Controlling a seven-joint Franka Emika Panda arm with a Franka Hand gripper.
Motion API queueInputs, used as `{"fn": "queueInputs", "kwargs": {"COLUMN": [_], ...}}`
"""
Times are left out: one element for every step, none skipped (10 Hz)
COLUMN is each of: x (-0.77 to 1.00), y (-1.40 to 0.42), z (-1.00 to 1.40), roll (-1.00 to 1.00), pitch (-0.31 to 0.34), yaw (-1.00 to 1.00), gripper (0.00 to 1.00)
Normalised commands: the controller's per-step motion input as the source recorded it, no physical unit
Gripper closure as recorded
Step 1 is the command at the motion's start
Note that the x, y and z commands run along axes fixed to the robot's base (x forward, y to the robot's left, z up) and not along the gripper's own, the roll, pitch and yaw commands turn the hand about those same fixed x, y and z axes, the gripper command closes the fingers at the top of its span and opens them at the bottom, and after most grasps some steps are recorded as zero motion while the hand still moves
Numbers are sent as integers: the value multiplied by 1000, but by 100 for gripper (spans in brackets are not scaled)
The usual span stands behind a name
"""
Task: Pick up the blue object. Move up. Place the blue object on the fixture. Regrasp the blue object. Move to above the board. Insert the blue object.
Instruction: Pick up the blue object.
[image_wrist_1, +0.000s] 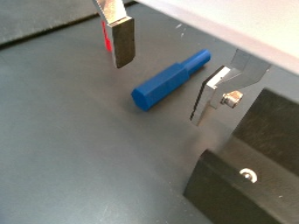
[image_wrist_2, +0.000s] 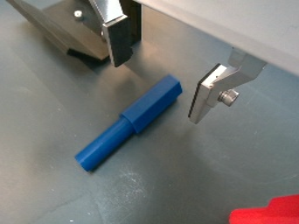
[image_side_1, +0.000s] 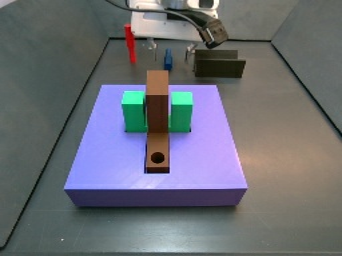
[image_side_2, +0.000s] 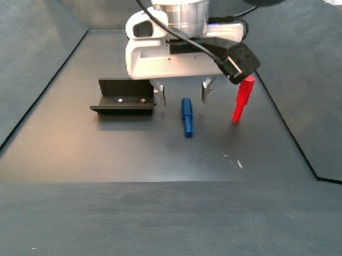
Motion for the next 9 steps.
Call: {"fn": "queueInputs", "kwargs": {"x": [0,0,0,0,0,0,0,0,0], "y": [43,20,14,20,9,6,11,0,0], "z": [-229,-131,-66,-117,-100,-57,-126,0,0], "roll": [-64,-87,-100,-116,-113,-89,-111,0,0], "pitch": [0,0,0,-27,-11,-3,-40,0,0], "yaw": [0,0,0,0,0,0,0,0,0], "gripper": [0,0,0,0,0,0,0,0,100]}}
